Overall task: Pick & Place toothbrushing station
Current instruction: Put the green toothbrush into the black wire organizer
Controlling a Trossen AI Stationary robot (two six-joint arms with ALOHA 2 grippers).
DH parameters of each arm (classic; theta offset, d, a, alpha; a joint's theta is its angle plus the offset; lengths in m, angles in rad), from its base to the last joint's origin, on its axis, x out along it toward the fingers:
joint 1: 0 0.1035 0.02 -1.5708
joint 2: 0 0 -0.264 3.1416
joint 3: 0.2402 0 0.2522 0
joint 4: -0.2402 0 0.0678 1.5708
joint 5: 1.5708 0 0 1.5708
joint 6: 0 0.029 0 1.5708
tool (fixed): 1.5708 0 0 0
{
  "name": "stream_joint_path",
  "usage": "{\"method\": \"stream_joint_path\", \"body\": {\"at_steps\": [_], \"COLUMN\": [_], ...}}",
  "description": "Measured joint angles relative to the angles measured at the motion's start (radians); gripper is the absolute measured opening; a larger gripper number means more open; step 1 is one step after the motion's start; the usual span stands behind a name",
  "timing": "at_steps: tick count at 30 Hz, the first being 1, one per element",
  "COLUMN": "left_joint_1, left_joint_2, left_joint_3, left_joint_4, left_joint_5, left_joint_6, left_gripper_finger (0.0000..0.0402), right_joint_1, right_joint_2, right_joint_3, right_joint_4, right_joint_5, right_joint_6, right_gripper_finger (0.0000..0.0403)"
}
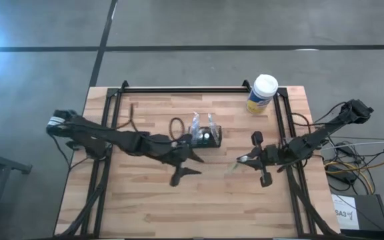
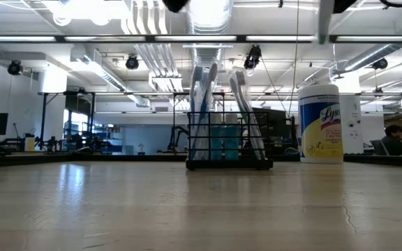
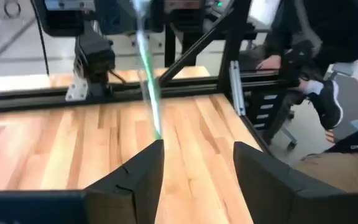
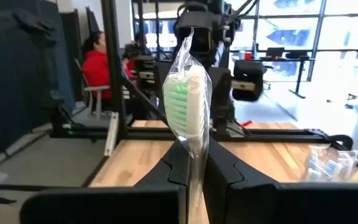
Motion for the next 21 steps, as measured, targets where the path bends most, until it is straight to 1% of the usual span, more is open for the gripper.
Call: {"method": "stream_joint_path", "body": {"at_steps": [3, 6, 8, 10, 13, 14, 17, 21], "left_joint_1": [-0.026, -0.047, -0.057, -0.062, -0.067, -0.068, -0.069, -0.069], "left_joint_2": [-0.097, -0.212, -0.294, -0.370, -0.484, -0.521, -0.619, -0.718], "left_joint_3": [-0.071, -0.172, -0.254, -0.346, -0.498, -0.548, -0.700, -0.863], "left_joint_4": [0.005, 0.031, 0.059, 0.100, 0.168, 0.199, 0.295, 0.407], "left_joint_5": [-0.047, -0.138, -0.190, -0.221, -0.226, -0.226, -0.226, -0.226], "left_joint_6": [0.015, 0.015, 0.009, -0.016, -0.036, -0.038, -0.042, -0.079], "left_gripper_finger": [0.0179, 0.0146, 0.0115, 0.0080, 0.0022, 0.0011, 0.0009, 0.0004], "right_joint_1": [0.023, 0.039, 0.042, 0.042, 0.042, 0.042, 0.041, 0.041], "right_joint_2": [-0.080, -0.173, -0.231, -0.283, -0.362, -0.387, -0.468, -0.578], "right_joint_3": [0.000, 0.000, 0.000, 0.000, 0.000, 0.000, -0.014, -0.056], "right_joint_4": [-0.078, -0.167, -0.214, -0.272, -0.369, -0.403, -0.467, -0.469], "right_joint_5": [0.016, 0.025, 0.026, 0.025, 0.023, 0.023, 0.024, 0.028], "right_joint_6": [0.017, 0.021, 0.022, 0.026, 0.053, 0.061, 0.063, 0.058], "right_gripper_finger": [0.0012, 0.0012, 0.0012, 0.0012, 0.0012, 0.0012, 0.0012, 0.0012]}}
